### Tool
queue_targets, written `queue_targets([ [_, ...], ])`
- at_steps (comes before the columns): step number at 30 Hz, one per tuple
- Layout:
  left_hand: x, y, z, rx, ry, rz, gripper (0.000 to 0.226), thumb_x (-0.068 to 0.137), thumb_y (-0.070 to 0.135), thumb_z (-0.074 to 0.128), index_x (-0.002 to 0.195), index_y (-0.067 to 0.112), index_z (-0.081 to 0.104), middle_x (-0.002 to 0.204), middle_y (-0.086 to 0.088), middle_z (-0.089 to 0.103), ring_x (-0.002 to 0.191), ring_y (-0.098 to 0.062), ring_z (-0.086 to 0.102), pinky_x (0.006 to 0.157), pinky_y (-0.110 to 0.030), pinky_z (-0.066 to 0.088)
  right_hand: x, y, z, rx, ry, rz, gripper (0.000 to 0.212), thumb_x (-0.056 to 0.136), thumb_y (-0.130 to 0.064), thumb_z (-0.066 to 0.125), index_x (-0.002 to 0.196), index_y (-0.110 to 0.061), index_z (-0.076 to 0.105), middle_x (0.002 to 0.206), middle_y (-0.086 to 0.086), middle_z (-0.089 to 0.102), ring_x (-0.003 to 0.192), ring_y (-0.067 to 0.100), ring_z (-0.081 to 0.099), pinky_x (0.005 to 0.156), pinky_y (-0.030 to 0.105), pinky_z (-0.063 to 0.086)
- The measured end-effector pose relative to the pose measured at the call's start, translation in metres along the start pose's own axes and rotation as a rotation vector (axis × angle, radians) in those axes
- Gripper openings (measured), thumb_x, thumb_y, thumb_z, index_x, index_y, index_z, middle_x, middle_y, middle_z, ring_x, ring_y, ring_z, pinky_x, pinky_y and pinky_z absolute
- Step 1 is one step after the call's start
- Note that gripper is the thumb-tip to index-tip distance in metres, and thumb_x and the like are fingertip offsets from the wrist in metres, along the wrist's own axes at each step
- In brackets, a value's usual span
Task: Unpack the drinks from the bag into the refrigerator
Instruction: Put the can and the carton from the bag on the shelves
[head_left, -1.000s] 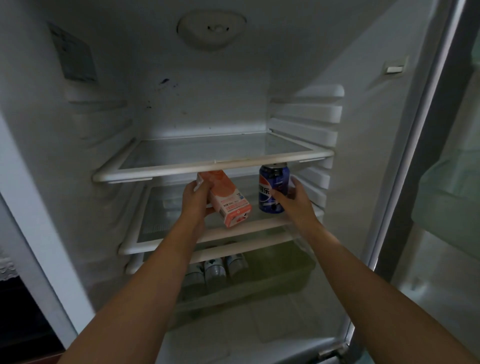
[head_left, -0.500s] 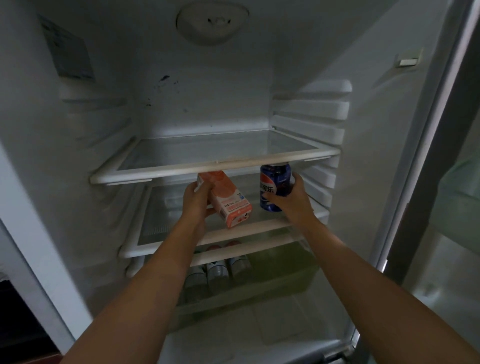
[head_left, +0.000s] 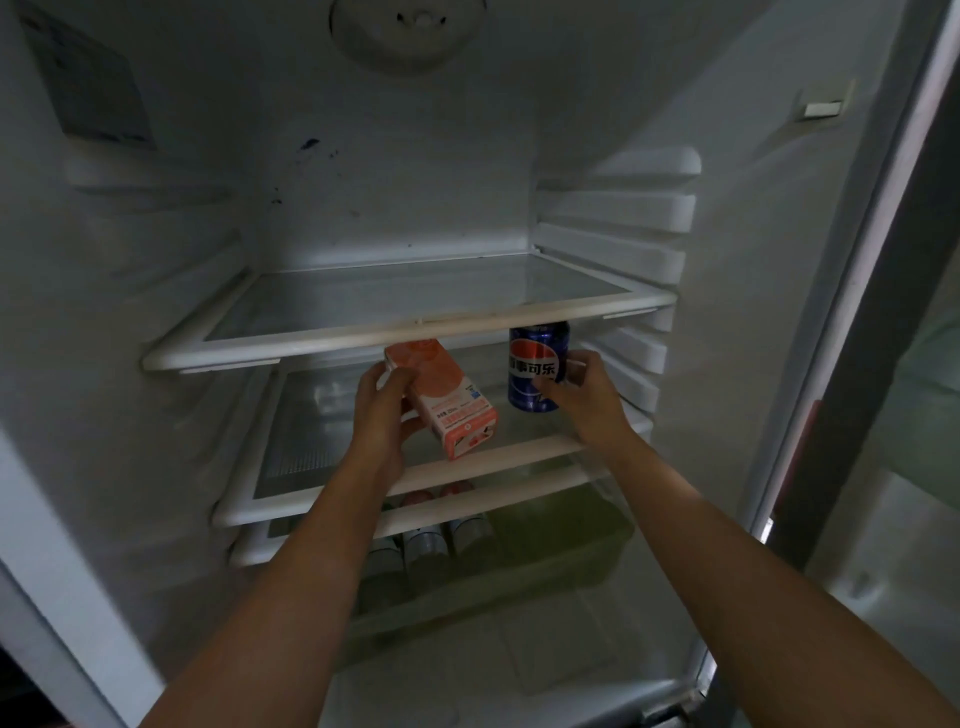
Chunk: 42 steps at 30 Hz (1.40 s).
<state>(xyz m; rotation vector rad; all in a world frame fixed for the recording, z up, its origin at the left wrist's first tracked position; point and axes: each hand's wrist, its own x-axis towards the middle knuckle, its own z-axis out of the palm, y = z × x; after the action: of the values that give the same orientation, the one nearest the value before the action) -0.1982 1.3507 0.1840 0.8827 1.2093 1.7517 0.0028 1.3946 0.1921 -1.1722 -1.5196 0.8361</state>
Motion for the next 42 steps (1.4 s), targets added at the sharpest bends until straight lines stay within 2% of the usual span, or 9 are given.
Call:
queue_targets([
  [12,-0.004,0.003,0.001,-0.019,0.003,-0.006,0.042,0.092,0.019,0.049,0.131,0.008,0.038,0.108,-0.014,0.057,0.083,-0.020,0.060,0.062,-0.029,0.048,-0.001,0.000,0.002,-0.085,-0.027,-0.050,0.058,0.088,-0.021,0.057,0.138,-0.009,0.030,0.142,0.012,0.043,0.127,0.027,0.044,0.096,0.033,0.036],
  [16,-0.006,0.004,0.002,-0.046,0.007,-0.012,0.041,0.092,0.019,0.049,0.130,0.010,0.039,0.107,-0.014,0.057,0.083,-0.019,0.060,0.063,-0.029,0.049,-0.017,-0.003,0.009,-0.036,0.106,-0.076,0.066,0.087,-0.019,0.058,0.142,-0.010,0.022,0.147,0.012,0.035,0.134,0.026,0.035,0.107,0.036,0.031],
  [20,-0.009,0.005,0.002,-0.065,0.001,-0.018,0.043,0.090,0.020,0.053,0.130,0.008,0.041,0.110,-0.015,0.058,0.084,-0.020,0.061,0.066,-0.029,0.050,-0.045,-0.010,0.015,-0.095,0.230,-0.236,0.049,0.085,-0.012,0.058,0.131,-0.010,0.041,0.131,0.010,0.049,0.122,0.021,0.044,0.097,0.028,0.037],
  [25,-0.015,0.010,0.009,-0.070,-0.035,-0.028,0.046,0.086,0.016,0.061,0.126,0.008,0.041,0.099,-0.010,0.061,0.084,-0.020,0.063,0.064,-0.029,0.052,-0.068,-0.024,0.017,-0.042,-0.068,-0.181,0.040,0.090,-0.028,0.053,0.127,-0.017,0.044,0.119,-0.002,0.052,0.106,0.011,0.051,0.085,0.021,0.042],
  [29,-0.024,0.014,0.012,-0.035,-0.065,-0.001,0.040,0.084,0.013,0.063,0.118,0.010,0.042,0.106,-0.014,0.060,0.086,-0.022,0.063,0.064,-0.028,0.053,-0.074,-0.033,0.019,-0.003,-0.221,-0.110,0.033,0.088,-0.032,0.056,0.117,-0.020,0.046,0.104,-0.009,0.061,0.094,0.005,0.059,0.074,0.012,0.047],
  [31,-0.029,0.016,0.014,0.002,-0.085,0.021,0.041,0.082,0.012,0.065,0.117,0.010,0.042,0.112,-0.016,0.058,0.087,-0.023,0.063,0.062,-0.027,0.055,-0.076,-0.035,0.022,-0.010,-0.236,-0.111,0.042,0.081,-0.028,0.066,0.117,-0.022,0.045,0.106,-0.008,0.062,0.093,0.006,0.060,0.076,0.019,0.050],
  [34,-0.038,0.017,0.016,0.031,-0.129,0.044,0.044,0.081,0.013,0.067,0.117,0.010,0.042,0.118,-0.017,0.056,0.094,-0.028,0.063,0.065,-0.029,0.055,-0.082,-0.035,0.024,-0.054,-0.222,-0.125,0.040,0.072,-0.021,0.071,0.096,-0.040,0.045,0.091,-0.014,0.061,0.086,0.003,0.060,0.076,0.028,0.054],
  [37,-0.045,0.015,0.014,0.059,-0.154,0.044,0.050,0.080,0.014,0.068,0.121,0.009,0.041,0.122,-0.019,0.056,0.102,-0.031,0.062,0.068,-0.030,0.056,-0.089,-0.031,0.022,-0.108,-0.171,-0.120,0.036,0.072,-0.023,0.069,0.097,-0.037,0.047,0.093,-0.010,0.063,0.084,0.008,0.063,0.078,0.039,0.057],
  [42,-0.051,0.014,0.016,0.170,-0.198,0.083,0.051,0.080,0.018,0.068,0.122,0.007,0.041,0.118,-0.017,0.059,0.099,-0.024,0.061,0.073,-0.026,0.053,-0.104,-0.031,0.015,-0.178,-0.095,-0.148,0.027,0.078,-0.021,0.067,0.097,-0.026,0.048,0.094,-0.001,0.064,0.080,0.011,0.062,0.071,0.031,0.057],
])
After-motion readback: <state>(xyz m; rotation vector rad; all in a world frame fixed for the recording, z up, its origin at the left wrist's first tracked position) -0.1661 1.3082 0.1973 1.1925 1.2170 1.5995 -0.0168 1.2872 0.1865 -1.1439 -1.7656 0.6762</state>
